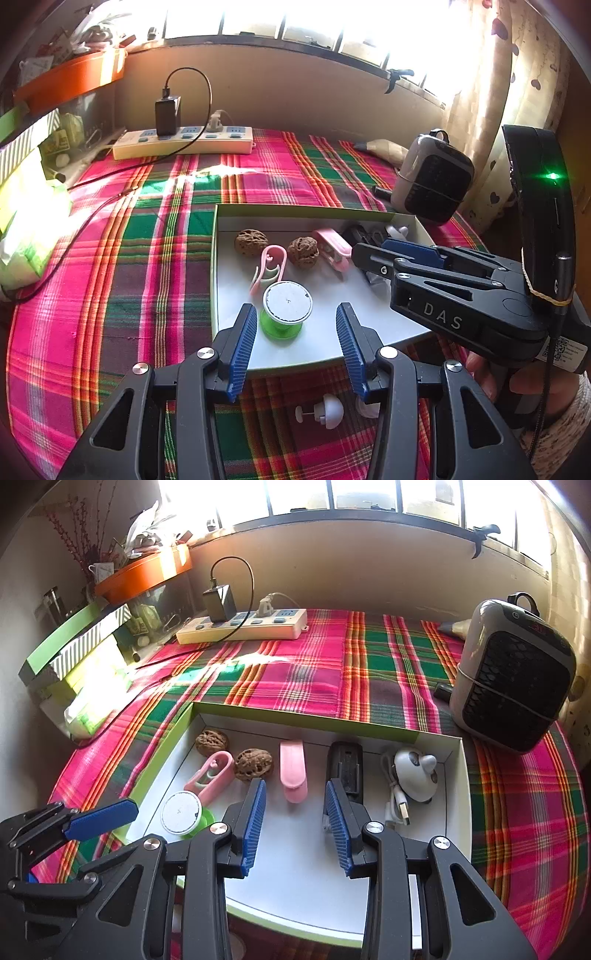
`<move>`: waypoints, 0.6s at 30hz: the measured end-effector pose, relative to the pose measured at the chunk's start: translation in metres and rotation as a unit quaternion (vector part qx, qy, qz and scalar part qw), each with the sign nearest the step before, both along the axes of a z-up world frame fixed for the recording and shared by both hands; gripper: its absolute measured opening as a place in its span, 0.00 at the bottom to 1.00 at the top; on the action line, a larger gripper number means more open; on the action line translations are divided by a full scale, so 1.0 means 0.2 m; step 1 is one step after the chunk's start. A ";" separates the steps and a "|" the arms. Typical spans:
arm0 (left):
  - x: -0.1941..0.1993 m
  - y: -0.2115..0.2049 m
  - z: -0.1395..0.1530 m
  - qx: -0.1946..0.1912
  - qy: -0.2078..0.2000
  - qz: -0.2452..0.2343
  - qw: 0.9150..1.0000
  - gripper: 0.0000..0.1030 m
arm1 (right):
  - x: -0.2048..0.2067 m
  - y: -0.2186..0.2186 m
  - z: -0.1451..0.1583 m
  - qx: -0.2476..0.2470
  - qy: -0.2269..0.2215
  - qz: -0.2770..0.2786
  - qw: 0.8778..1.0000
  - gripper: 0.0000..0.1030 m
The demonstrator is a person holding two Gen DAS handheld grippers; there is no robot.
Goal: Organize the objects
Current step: 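Withdraw both grippers from the box toward the remaining loose items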
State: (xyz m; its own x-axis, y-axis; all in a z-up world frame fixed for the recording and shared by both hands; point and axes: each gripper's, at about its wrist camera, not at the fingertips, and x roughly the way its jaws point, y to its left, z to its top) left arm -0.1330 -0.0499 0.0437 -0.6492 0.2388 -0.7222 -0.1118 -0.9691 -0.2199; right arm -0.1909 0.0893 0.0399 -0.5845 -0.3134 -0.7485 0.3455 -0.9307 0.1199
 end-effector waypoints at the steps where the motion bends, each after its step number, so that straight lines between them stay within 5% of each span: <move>1: 0.01 0.00 0.00 0.001 0.001 0.000 1.000 0.42 | 0.01 0.00 0.01 -0.001 0.002 0.001 1.000 0.35; 18: 0.17 -0.04 0.00 0.011 0.004 -0.007 1.000 0.42 | 0.24 0.06 0.04 -0.018 0.029 0.019 0.999 0.35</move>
